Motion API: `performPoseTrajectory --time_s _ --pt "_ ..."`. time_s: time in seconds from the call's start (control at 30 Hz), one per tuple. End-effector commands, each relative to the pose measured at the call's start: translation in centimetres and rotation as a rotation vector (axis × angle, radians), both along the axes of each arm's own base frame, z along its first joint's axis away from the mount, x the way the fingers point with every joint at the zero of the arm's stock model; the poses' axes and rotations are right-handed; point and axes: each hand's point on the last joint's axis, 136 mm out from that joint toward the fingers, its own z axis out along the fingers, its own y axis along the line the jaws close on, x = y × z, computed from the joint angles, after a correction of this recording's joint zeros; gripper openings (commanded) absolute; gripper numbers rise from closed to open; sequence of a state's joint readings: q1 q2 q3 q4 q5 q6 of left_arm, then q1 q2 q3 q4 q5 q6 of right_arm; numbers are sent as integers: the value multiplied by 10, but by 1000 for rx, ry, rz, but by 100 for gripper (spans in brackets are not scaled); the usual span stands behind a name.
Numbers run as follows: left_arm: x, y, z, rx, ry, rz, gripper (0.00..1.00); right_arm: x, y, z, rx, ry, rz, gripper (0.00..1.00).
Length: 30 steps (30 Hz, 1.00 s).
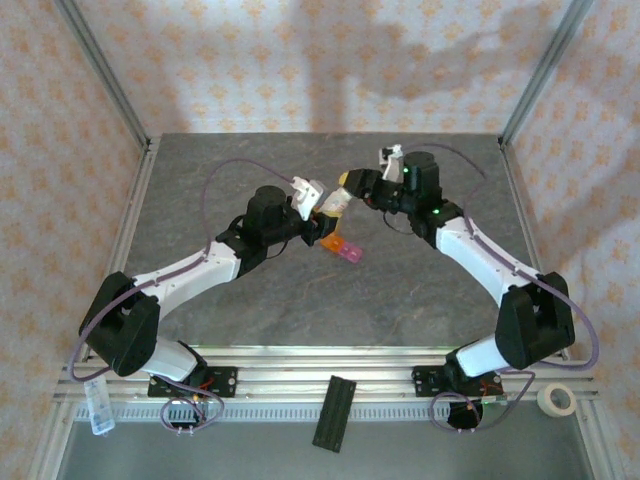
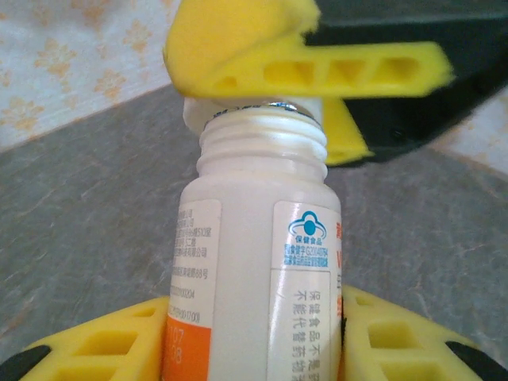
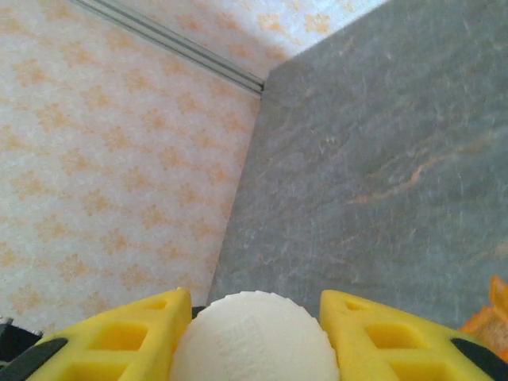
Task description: Sort the pills into containers
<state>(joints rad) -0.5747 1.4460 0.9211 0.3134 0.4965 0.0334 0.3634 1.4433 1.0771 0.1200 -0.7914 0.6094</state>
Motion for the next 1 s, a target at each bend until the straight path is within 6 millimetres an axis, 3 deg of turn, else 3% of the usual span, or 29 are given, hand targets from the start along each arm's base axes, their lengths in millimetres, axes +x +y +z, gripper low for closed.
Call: performPoseTrajectory --time_s 0.0,0.1,0.2,0.37,0.6,0.8,0.97 --pt "-12 -9 39 -145 -36 -86 0 -3 2 30 24 -151 108 40" --pt "-13 -10 44 -184 -26 -100 0 -3 0 31 15 -155 111 38" --pt "-12 -7 45 -182 -29 -86 0 7 -9 20 -39 -124 34 37" --pt "-8 2 40 -161 -34 -38 0 23 -48 -37 -232 38 -181 39" --pt "-5 14 21 -95 -16 23 0 14 -98 -137 -533 288 -345 39" --pt "-4 29 5 -40 -20 96 0 14 -129 -184 -731 397 -436 39" --pt "-6 44 -5 -18 -21 163 0 21 -139 -208 -820 453 -457 39"
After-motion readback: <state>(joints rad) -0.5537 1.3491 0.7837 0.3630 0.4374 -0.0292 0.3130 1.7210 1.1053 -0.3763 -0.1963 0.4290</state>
